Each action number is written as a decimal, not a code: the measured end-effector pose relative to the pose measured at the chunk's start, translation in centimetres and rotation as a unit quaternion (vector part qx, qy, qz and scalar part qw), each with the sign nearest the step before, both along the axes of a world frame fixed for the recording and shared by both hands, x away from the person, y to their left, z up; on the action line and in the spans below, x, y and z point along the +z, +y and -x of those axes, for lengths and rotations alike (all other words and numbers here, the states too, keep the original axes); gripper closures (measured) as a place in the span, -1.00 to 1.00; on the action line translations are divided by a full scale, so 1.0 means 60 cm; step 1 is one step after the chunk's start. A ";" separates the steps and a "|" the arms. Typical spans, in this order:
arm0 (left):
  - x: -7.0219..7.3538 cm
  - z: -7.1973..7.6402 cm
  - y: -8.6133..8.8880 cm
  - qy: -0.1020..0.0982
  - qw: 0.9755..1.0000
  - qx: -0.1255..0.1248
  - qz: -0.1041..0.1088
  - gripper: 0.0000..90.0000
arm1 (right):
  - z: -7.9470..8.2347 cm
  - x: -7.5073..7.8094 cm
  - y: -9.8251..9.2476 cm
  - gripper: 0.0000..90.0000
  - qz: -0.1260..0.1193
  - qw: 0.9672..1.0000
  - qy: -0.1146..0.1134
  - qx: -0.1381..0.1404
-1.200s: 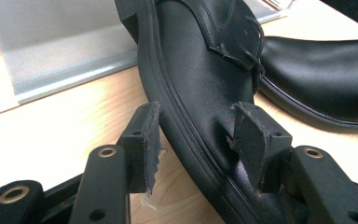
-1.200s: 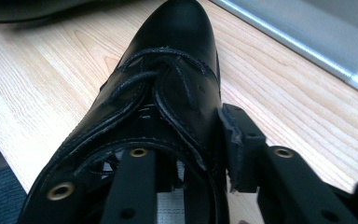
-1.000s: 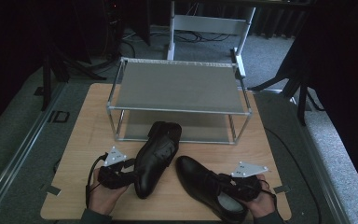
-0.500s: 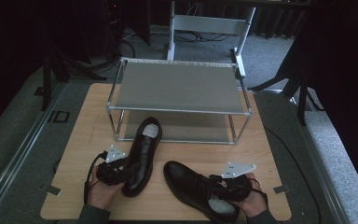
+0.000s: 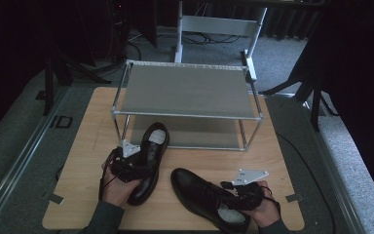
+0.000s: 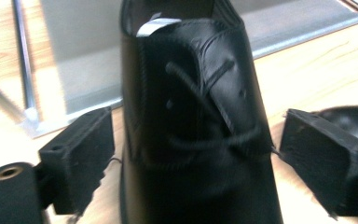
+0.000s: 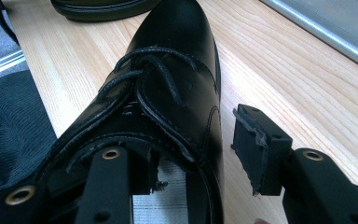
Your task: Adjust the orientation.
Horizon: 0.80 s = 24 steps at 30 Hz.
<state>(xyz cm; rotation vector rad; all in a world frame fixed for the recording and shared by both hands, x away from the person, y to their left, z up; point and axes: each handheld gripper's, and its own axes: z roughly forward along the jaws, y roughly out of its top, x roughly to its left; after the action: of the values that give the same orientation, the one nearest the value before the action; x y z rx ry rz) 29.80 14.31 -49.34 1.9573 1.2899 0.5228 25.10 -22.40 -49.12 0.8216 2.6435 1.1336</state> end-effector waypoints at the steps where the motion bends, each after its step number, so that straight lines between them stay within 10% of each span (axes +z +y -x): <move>1: -0.002 -0.008 -0.004 0.007 1.000 -0.001 -0.001 -0.83 | 0.000 0.000 0.000 0.14 0.000 1.000 0.000 0.000; 14: -0.026 -0.060 -0.030 0.046 0.998 0.004 -0.036 -0.87 | -0.003 -0.004 -0.001 0.22 -0.015 1.000 0.009 0.015; 24: -0.022 -0.084 -0.058 0.017 0.995 -0.092 -0.047 -0.62 | -0.004 -0.007 0.002 0.51 -0.013 1.000 -0.006 0.021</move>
<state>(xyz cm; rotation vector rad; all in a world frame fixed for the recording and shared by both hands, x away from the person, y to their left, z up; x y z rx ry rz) 34.85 10.85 -50.68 2.1451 1.1091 0.4679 25.37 -22.30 -49.52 0.7636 2.6535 1.1805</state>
